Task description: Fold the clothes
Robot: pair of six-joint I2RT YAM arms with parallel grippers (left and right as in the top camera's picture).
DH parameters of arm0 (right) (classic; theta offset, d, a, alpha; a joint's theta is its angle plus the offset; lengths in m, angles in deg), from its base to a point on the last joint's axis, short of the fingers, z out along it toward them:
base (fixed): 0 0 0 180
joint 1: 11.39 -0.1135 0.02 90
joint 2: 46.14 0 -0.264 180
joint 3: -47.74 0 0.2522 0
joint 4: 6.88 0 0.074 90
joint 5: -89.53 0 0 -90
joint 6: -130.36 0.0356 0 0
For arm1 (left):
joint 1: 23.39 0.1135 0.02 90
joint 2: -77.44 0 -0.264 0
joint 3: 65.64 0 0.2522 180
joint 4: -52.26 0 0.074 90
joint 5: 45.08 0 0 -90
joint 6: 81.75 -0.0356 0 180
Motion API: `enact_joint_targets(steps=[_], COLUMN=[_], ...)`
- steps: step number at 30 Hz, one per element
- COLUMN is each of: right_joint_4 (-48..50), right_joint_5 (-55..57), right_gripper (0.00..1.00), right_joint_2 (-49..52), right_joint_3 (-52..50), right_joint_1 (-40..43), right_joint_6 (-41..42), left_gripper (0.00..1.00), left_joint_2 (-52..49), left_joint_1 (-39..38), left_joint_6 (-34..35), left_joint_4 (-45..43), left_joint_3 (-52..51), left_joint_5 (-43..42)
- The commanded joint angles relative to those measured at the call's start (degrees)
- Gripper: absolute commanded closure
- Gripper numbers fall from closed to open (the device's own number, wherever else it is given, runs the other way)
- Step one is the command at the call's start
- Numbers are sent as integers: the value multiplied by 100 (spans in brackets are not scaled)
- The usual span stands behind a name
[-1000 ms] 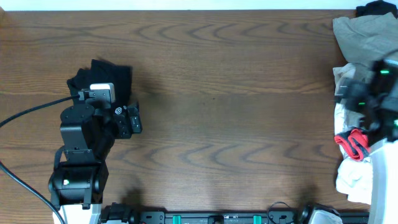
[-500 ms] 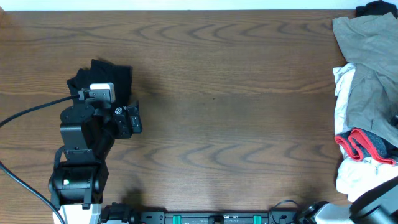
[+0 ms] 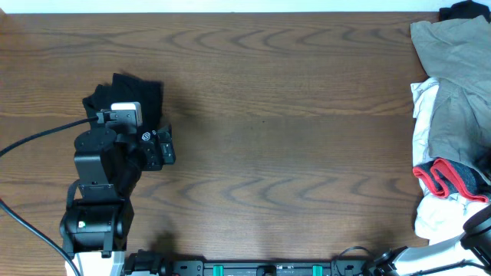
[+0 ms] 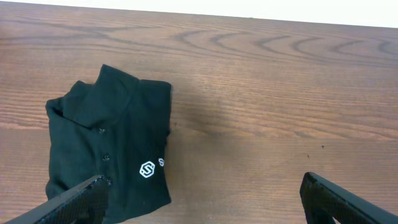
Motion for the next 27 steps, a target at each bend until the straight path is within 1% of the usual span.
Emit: enact_joint_targets(steps=[1,2,3,5,7,11,12,14,15,17,21,24,27], right_joint_4=[-28,-48,-59,-83,-118,-249,-264,-291,-308,-326,-361,-339,-164], right_joint_5=[-476,-680,-765,-944,-1191,-1626,-1764,-2142,-2363,-2627,-2800,-2573,-1978], right_gripper=[71,83,84,82,82,90,93,96,99,99,99,99,99], right_joint_2=[-74,-225,-345,-730,-1163,-1991,-2153,-2468,-2625,-2809,-2990,-2924,-2796], right_joint_3=[144,216,273,457,638,931,960,968,968,968,968,968,968], right_joint_1=[9,9,9,-22,-81,-348,-450,-748,-999,-1491,-3047,-4382,-5532], right_joint_6=[-37,-17,20,221,243,304,304,304,304,302,295,254,118], left_gripper=[2,2,2,2,2,2,2,2,2,2,2,2,2], left_joint_2=[15,15,15,15,15,15,15,15,15,15,15,13,13], left_joint_1=[31,31,31,31,31,31,31,31,31,31,31,31,31], left_joint_6=[136,138,138,138,138,138,138,138,138,138,138,138,138], left_joint_4=[4,4,4,7,11,13,11,11,9,9,9,9,7], left_joint_3=[133,133,133,133,133,133,133,133,133,133,133,133,133], left_joint_5=[-74,-74,-74,-74,-74,-74,-74,-74,-74,-74,-74,-74,-74])
